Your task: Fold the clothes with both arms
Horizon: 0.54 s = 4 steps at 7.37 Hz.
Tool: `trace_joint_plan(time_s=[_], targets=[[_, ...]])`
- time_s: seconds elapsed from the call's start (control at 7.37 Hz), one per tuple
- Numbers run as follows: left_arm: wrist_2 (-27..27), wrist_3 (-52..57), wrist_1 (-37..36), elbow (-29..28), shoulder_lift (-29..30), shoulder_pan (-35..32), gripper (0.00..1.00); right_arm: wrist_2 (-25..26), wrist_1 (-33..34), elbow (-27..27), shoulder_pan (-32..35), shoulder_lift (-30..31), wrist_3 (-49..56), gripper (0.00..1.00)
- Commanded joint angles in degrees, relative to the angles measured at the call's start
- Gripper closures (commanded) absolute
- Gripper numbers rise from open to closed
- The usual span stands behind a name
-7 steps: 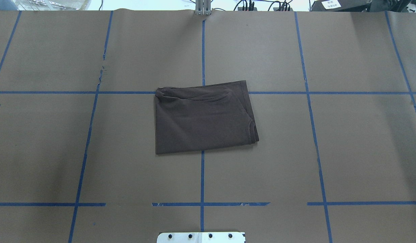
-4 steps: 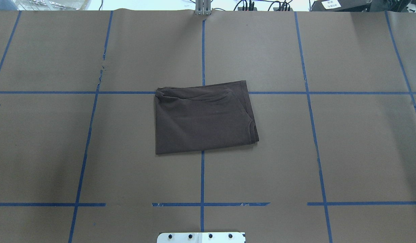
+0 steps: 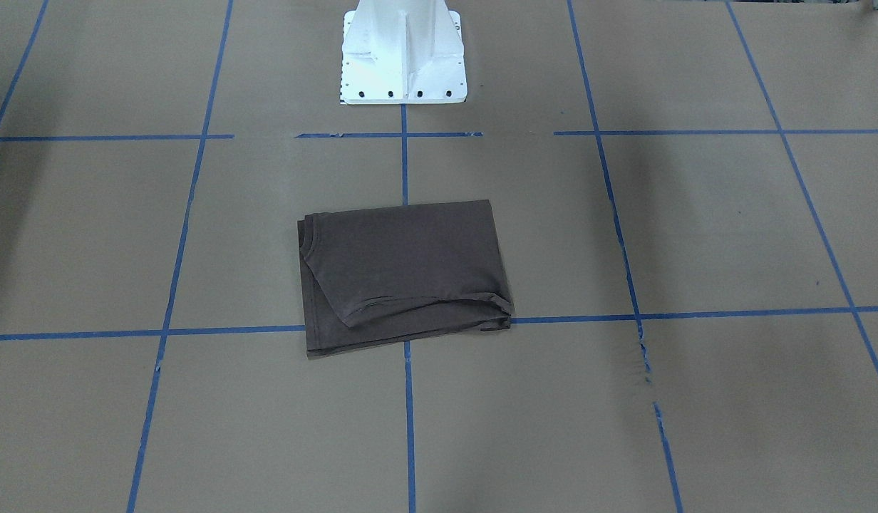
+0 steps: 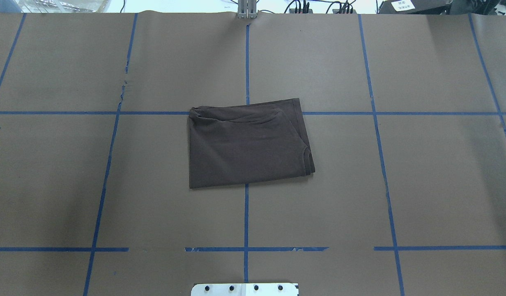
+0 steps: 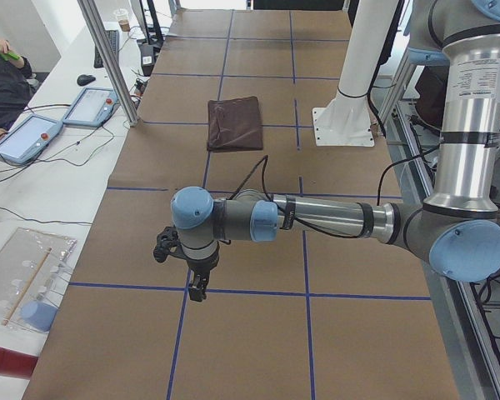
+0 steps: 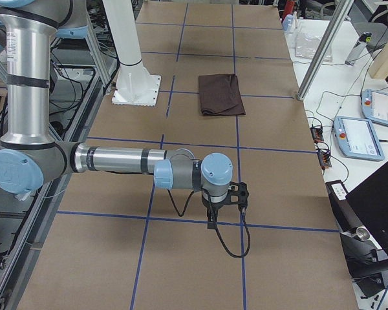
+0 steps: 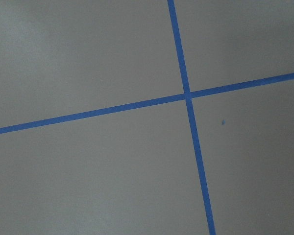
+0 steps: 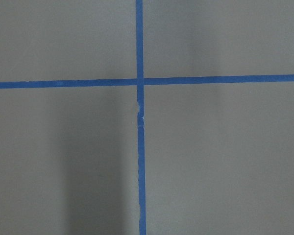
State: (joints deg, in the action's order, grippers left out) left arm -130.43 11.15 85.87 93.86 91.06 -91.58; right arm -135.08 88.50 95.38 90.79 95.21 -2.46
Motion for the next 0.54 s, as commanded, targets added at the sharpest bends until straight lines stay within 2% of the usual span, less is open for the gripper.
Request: trace_joint_plan(time_s=[0.0, 0.41], targets=[[0.0, 0.01, 0.0, 0.01, 0.0, 0.0, 0.0, -0.01, 0.01, -0.01, 0.0, 0.06, 0.0, 0.0], [0.0, 0.01, 0.0, 0.01, 0.0, 0.0, 0.0, -0.09, -0.08, 0.16, 0.0, 0.06, 0.0, 0.0]])
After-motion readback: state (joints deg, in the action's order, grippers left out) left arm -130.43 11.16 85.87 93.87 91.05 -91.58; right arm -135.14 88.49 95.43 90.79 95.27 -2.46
